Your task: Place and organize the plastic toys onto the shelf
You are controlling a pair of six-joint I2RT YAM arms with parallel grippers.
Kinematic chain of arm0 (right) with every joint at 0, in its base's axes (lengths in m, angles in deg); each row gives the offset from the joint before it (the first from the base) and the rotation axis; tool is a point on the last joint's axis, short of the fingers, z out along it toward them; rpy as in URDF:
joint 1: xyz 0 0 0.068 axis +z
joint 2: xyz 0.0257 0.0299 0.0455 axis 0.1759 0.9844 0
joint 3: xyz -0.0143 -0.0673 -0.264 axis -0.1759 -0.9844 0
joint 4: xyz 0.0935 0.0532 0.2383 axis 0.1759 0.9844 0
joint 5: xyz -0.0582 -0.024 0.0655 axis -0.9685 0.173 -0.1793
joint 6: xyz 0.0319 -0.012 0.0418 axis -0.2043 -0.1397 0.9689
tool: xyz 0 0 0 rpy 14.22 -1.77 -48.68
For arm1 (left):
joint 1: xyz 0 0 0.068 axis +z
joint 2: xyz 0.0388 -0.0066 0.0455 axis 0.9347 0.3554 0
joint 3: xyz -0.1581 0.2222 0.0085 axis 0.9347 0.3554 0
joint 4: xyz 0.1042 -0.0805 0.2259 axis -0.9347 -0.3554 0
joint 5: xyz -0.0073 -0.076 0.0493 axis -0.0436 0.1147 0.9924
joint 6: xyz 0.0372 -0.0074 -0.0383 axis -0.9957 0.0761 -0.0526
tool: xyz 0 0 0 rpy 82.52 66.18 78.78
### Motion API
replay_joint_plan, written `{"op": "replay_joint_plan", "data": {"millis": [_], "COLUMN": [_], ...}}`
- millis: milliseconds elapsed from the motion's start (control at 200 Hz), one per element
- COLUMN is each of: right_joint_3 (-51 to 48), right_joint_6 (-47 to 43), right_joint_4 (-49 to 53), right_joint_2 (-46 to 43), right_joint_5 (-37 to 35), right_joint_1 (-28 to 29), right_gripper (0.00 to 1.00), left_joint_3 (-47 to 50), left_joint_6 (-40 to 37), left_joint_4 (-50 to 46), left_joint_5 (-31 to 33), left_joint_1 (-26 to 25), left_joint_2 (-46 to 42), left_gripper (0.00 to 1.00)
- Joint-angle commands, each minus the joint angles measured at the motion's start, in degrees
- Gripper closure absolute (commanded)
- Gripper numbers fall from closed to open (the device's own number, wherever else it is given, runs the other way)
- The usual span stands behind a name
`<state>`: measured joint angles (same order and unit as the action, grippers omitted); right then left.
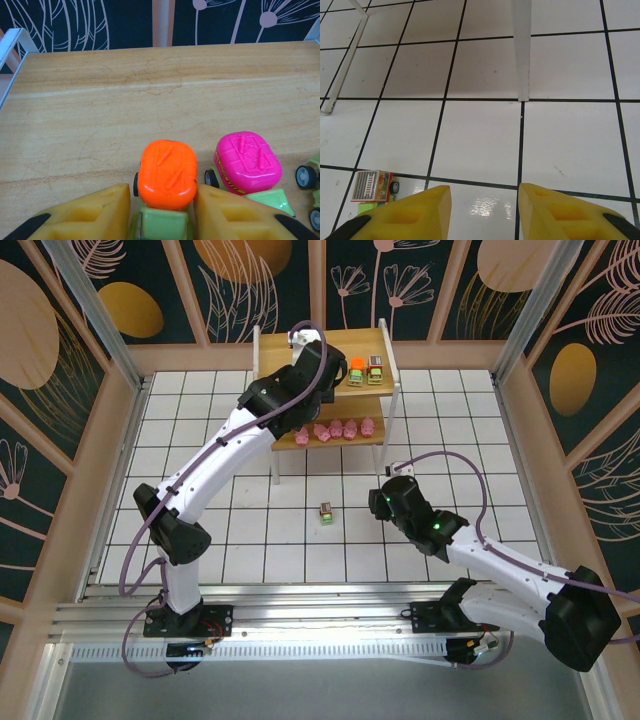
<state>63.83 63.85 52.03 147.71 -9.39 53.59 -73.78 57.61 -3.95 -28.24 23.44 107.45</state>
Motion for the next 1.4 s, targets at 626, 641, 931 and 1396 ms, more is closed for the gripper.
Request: {"op": "replay_joint_plan", "data": {"millis": [626,641,931,1396], "right_joint_3": [0.0,0.1,2.7,7.9], "right_joint_6": [0.9,1.0,2.4,9.1], "right_joint_4": [-0.4,-0.3,1.2,2.2], "right_joint_2": [-1.3,-1.2,0.1,11.2], "right_joint_5": [0.7,0.7,-1.9,-6.3], "right_joint_1": [-0.2,-0.2,3.7,12.8], "right_gripper": [0.59,0.58,0.56,0.45], "left_joint_3": [2.6,2.7,11.7,50.1], "left_joint_6": [-1.0,-1.1,-2.8,-3.7], "left_joint_4": [4.6,4.6,9.2,22.8], "left_joint_5": [-1.2,-1.2,-1.4,2.0], "left_joint_1": [0.3,0.3,-1.4,-7.4], "left_joint_2": [-6.0,-6.2,-14.9,-38.4], "left_gripper": [0.61,0.60,0.60,0.59]}}
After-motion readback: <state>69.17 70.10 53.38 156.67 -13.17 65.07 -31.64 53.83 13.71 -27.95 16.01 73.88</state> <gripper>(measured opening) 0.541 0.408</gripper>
